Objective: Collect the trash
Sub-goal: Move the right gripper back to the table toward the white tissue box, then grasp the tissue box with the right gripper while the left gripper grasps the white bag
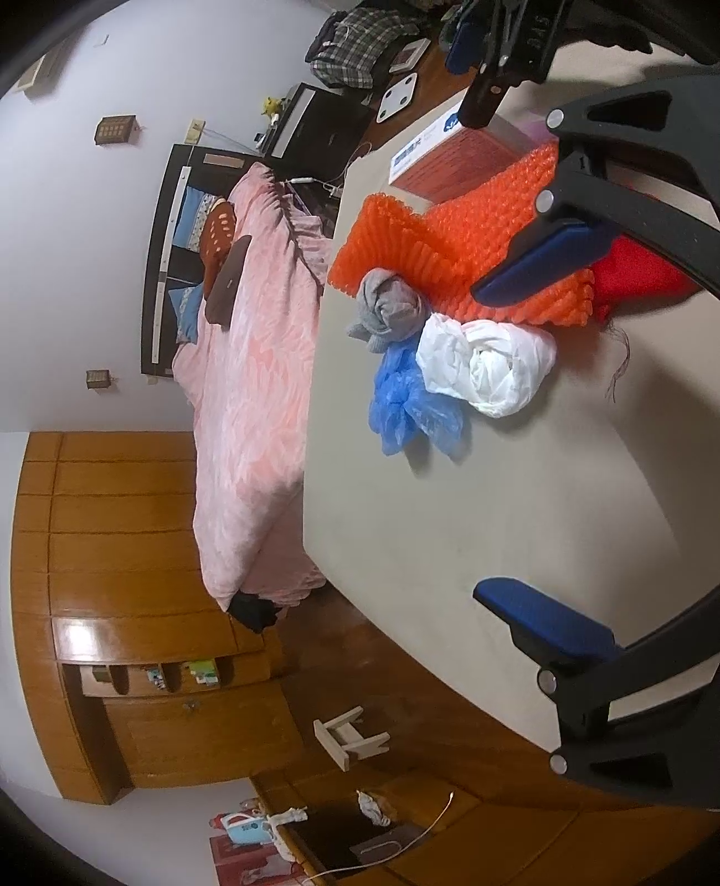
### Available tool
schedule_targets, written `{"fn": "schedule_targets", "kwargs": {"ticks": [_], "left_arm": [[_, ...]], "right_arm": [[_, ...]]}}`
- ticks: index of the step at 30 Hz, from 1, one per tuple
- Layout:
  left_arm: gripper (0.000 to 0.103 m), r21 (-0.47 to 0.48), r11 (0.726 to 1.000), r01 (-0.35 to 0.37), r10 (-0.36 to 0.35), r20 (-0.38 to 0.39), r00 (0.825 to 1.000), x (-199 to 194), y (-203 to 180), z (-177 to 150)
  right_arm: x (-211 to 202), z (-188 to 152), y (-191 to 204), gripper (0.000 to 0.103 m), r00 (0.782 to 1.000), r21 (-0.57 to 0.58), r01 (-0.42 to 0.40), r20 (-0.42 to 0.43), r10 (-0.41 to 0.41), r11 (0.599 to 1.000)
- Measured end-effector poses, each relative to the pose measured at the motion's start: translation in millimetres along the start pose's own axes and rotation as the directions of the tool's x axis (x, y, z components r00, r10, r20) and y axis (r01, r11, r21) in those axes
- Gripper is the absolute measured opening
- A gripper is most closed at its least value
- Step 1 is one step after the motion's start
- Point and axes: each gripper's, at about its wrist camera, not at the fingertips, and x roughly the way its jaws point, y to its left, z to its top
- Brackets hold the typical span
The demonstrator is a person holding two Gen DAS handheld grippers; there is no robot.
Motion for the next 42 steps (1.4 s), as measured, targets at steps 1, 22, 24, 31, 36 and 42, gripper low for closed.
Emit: {"fn": "schedule_targets", "kwargs": {"ticks": [1,22,24,31,36,42], "left_arm": [[0.096,0.0,1.0,0.002,-0.002,-0.001,1.0,1,-1,0],[0.096,-0.017,1.0,-0.002,0.002,-0.002,1.0,10,1,6],[0.096,-0.012,1.0,-0.004,0.004,0.0,1.0,12,0,7],[0.093,-0.016,1.0,0.019,-0.019,-0.013,1.0,18,0,5],[0.084,-0.015,0.998,0.061,-0.062,-0.045,0.997,31,-8,4],[0.053,-0.036,0.991,0.127,-0.13,-0.121,0.984,59,-16,0]], "right_arm": [[3,-1,0,0.079,1.0,0.006,-0.02,-0.015,0.02,1.0],[16,2,15,0.065,0.998,-0.022,-0.043,-0.042,0.042,0.999],[22,3,20,0.065,0.998,-0.033,-0.043,-0.048,0.041,0.999],[37,7,17,0.039,0.997,-0.038,-0.037,-0.065,0.034,0.999],[31,9,11,0.034,0.997,-0.041,-0.056,-0.048,0.054,0.998],[24,8,8,0.03,0.996,-0.05,-0.083,-0.044,0.08,0.995]]}}
